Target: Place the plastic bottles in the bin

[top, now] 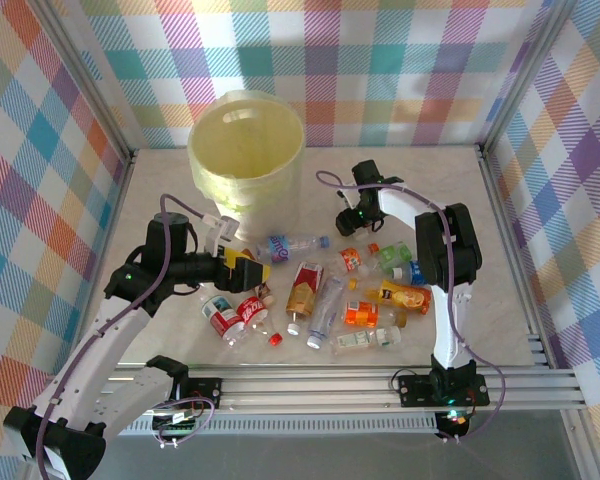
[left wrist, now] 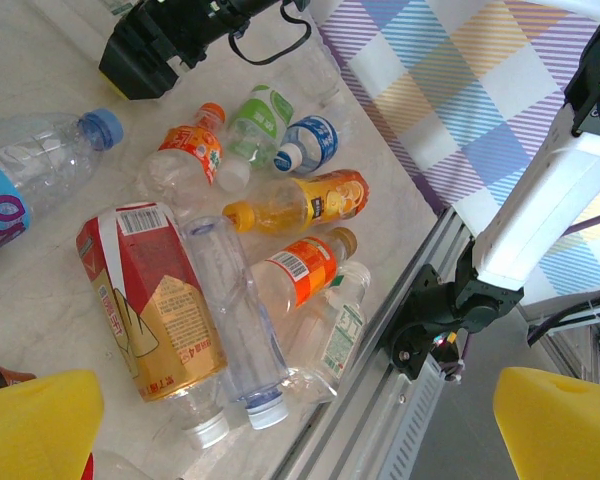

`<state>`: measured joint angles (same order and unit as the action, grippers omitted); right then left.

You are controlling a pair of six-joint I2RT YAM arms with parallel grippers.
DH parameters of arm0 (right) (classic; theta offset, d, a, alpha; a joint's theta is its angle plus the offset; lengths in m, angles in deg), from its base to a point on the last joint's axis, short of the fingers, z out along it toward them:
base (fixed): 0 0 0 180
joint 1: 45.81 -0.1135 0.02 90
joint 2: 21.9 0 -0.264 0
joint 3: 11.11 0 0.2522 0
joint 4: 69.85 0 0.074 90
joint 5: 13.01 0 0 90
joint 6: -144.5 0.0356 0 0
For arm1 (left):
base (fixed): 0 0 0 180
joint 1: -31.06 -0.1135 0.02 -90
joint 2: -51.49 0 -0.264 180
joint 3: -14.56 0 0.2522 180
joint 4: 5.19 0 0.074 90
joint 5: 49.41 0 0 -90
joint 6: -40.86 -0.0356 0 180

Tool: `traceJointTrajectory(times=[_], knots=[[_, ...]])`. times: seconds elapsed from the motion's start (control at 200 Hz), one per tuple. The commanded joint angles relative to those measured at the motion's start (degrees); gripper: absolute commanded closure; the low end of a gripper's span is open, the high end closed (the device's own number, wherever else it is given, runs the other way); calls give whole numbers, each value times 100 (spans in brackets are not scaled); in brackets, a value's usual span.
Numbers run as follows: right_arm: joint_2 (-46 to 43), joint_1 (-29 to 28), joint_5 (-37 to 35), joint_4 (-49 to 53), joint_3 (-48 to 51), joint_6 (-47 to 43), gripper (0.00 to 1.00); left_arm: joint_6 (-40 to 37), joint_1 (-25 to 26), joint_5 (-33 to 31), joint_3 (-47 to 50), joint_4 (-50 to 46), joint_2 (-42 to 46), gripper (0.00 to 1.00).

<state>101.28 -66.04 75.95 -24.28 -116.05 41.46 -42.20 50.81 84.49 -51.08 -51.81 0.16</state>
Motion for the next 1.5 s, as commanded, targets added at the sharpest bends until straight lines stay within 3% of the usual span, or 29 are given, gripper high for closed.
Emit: traceJointTrajectory(times=[0.0,0.38,1.025,1.185,1.26,1.345,1.495], knots=[[-281,-25,-36,100,-27,418,26,-88,42,-2,64,-38,52,0],[-540,-27,-75,160,342,917,28,-80,42,-44,58,-47,81,0],[-729,-30,-151,110,686,1036,59,-45,40,-80,64,-63,133,0],[-961,-25,-228,44,754,1167,62,317,43,-123,12,140,116,0],[-1169,-25,-335,-18,834,1362,63,695,74,-297,15,384,158,0],[-1453,-24,-395,-98,946,1601,63,1227,158,-1005,4,535,190,0],[-2015,-25,-242,-102,1214,1882,63,1599,421,-1521,28,723,156,0]])
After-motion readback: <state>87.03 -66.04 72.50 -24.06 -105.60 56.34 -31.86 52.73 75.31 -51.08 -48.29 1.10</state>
